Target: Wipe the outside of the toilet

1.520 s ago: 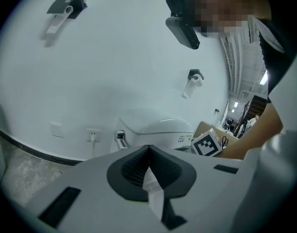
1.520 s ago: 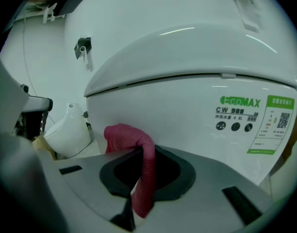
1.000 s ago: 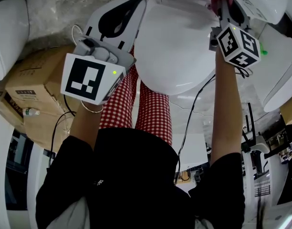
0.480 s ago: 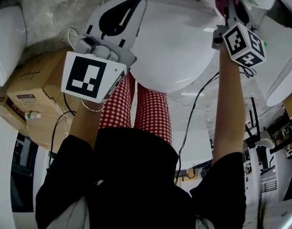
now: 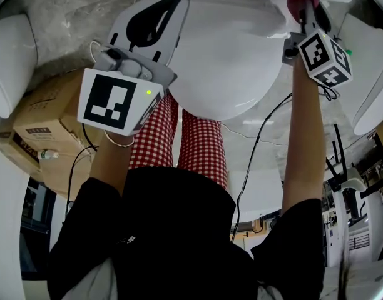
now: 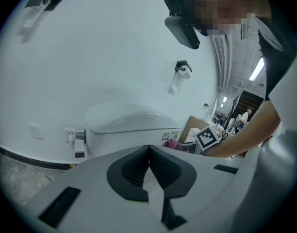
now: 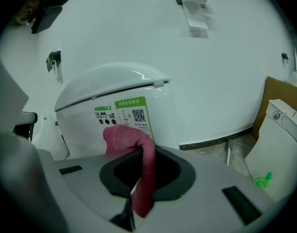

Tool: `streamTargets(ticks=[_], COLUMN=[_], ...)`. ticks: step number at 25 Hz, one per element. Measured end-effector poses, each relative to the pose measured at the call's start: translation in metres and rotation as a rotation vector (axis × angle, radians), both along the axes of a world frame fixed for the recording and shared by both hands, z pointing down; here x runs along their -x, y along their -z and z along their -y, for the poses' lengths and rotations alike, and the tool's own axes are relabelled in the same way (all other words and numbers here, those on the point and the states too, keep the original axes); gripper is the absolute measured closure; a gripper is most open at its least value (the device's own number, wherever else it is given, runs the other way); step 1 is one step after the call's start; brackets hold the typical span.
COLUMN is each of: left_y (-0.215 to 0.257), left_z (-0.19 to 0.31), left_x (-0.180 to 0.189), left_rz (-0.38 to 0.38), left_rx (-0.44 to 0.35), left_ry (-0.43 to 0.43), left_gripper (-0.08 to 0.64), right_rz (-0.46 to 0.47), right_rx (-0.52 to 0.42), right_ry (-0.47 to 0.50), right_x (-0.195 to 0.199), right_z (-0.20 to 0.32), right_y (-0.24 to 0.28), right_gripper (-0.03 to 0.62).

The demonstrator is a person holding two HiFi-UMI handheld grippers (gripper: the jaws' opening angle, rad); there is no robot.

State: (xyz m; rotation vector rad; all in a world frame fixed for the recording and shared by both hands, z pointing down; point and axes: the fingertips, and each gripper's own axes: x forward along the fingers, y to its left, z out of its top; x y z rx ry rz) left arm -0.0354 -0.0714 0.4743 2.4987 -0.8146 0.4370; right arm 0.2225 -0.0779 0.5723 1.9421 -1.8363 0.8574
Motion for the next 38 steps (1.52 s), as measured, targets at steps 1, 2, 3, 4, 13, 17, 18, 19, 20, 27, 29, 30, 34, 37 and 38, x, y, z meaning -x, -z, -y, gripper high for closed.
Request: streamTargets(ticks=[1,2,3,4,13,17,18,19,20,27,29,30,34,37,38], left_y=[0.0,0.0,0.0,0.0,0.002,0.003,0.003,0.003,0.003,-0.007,-0.006,-0.006,-0.007,-0.013,-0.014], left_z=[0.0,-0.001,-0.001,-0.002,-0.004,-0.006,-0.007,-0.007,-0.006,-0.002,0.0,0.002,0.009,0.008,0.008], left_x=[0.001,0.003,0.005,0.006,0.027,0.04,0.043,0.045,0.048,0.079,0.088,0.093,0.114,0.123,0.125], left_rz=[-0.001,-0.002,-0.003,-0.004,-0.015,-0.027,-0.032,-0.036,-0.035,-0.017,-0.022,-0.026,-0.015,0.014,0.005], left_rx=[0.0,0.0,0.001,0.001,-0.003,0.008,0.012,0.012,0.005,0.014,0.014,0.014,-0.003,-0.003,0.01], left_ry=[0.001,0.003,0.005,0.007,0.034,0.058,0.064,0.069,0.075,0.143,0.163,0.173,0.206,0.215,0.221], left_gripper=[0.551,0.551,0.551,0.551,0.551,0.551,0.551,0.551,0.551,0.551,0.551,0.551,0.551,0.551,0.551], right_rz=[-0.002,-0.005,-0.006,0.0,-0.006,-0.035,-0.041,-0.046,-0.05,-0.074,-0.095,-0.103,-0.127,-0.141,-0.151], right_rx=[0.002,0.004,0.007,0.007,-0.074,-0.084,-0.069,-0.058,-0.054,-0.09,-0.081,-0.073,-0.034,0.014,0.031], right_ry=[-0.01,-0.022,-0.038,-0.058,0.021,0.142,0.185,0.232,0.279,0.622,0.724,0.766,0.846,0.844,0.846], right_x=[-0.002,-0.004,-0.006,-0.008,0.008,0.042,0.054,0.068,0.082,0.199,0.23,0.243,0.28,0.287,0.288], right_z=[-0.001,-0.003,-0.005,-0.007,-0.036,-0.036,-0.034,-0.031,-0.026,0.003,0.008,0.01,0.02,0.028,0.029], right_y=[0.0,0.0,0.0,0.001,0.038,0.048,0.045,0.042,0.039,0.027,0.02,0.016,-0.002,-0.019,-0.026], right_gripper=[0.537,0.537,0.537,0.537,0.537,0.537,0.537,0.537,0.537,0.537,0.537,0.537,0.537,0.537,0.537])
